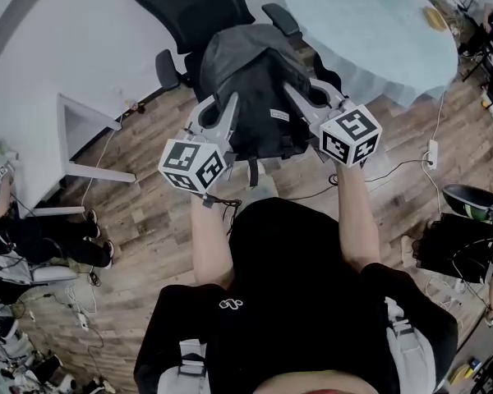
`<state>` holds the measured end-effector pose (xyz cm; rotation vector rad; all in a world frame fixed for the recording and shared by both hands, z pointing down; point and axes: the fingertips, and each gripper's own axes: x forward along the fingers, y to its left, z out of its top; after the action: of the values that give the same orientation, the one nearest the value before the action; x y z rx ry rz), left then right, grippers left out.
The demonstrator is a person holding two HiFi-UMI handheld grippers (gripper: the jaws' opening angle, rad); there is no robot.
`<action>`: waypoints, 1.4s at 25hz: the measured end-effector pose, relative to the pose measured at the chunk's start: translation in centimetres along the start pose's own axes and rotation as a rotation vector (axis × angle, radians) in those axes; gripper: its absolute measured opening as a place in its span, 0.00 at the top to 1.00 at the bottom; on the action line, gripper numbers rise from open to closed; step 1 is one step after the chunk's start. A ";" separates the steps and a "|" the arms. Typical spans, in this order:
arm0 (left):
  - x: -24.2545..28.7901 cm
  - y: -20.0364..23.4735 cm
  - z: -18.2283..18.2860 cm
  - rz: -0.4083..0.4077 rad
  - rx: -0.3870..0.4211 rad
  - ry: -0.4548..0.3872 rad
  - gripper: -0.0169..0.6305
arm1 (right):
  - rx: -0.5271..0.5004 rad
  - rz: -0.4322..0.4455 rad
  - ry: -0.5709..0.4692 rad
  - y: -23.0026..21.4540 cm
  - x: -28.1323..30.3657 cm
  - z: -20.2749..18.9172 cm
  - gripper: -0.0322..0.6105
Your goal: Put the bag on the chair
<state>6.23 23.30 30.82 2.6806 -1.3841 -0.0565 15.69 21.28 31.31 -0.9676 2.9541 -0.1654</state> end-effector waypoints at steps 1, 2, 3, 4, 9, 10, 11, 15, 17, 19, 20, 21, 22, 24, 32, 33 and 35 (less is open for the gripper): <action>0.3 0.4 0.0 0.001 0.004 -0.002 0.95 | 0.005 0.001 0.000 -0.3 0.4 -0.1 0.92; 0.7 0.9 0.1 0.001 0.009 -0.002 0.95 | 0.011 0.002 -0.001 -0.6 0.8 -0.2 0.92; 1.1 1.5 0.2 0.001 0.014 -0.002 0.95 | 0.017 0.002 -0.002 -1.1 1.4 -0.3 0.92; 1.6 2.3 0.2 0.001 0.016 -0.003 0.95 | 0.022 0.001 -0.003 -1.6 2.1 -0.3 0.92; 4.7 6.9 -0.1 -0.010 -0.022 -0.028 0.95 | 0.012 -0.009 0.017 -4.8 6.6 -0.7 0.92; 5.5 8.1 -0.4 -0.013 -0.033 -0.030 0.95 | 0.011 -0.013 0.023 -5.5 7.7 -0.9 0.92; 6.3 9.4 -0.7 -0.016 -0.044 -0.029 0.95 | 0.013 -0.016 0.030 -6.4 8.9 -1.3 0.92; 10.3 14.8 -1.9 -0.022 -0.082 0.001 0.95 | 0.044 -0.034 0.064 -10.4 14.1 -2.7 0.92; 12.3 17.5 -2.4 -0.027 -0.107 0.023 0.95 | 0.073 -0.043 0.082 -12.4 16.7 -3.5 0.92; 14.3 20.9 -2.9 -0.027 -0.134 0.040 0.95 | 0.106 -0.041 0.097 -14.3 20.0 -4.1 0.92; 15.2 22.8 -3.1 -0.025 -0.146 0.049 0.96 | 0.122 -0.038 0.104 -15.2 21.9 -4.5 0.92; 16.2 24.7 -3.3 -0.024 -0.156 0.059 0.96 | 0.137 -0.035 0.113 -16.1 23.8 -4.9 0.92; 17.0 26.5 -3.6 -0.024 -0.163 0.071 0.96 | 0.151 -0.034 0.123 -16.9 25.5 -5.3 0.92; 18.8 29.9 -4.1 -0.024 -0.167 0.095 0.96 | 0.180 -0.032 0.138 -18.6 28.9 -6.1 0.92; 25.8 40.0 -4.3 -0.065 -0.157 0.181 0.96 | 0.315 -0.070 0.144 -25.4 38.6 -7.5 0.92; 26.4 40.8 -4.5 -0.067 -0.161 0.191 0.96 | 0.327 -0.076 0.147 -26.0 39.3 -7.7 0.92; 27.5 42.0 -5.0 -0.066 -0.172 0.211 0.96 | 0.339 -0.088 0.164 -27.3 40.3 -8.1 0.92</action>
<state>-11.34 -22.71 41.78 2.5076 -1.1726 0.0939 -1.30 -23.66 42.63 -1.0766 2.8823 -0.7540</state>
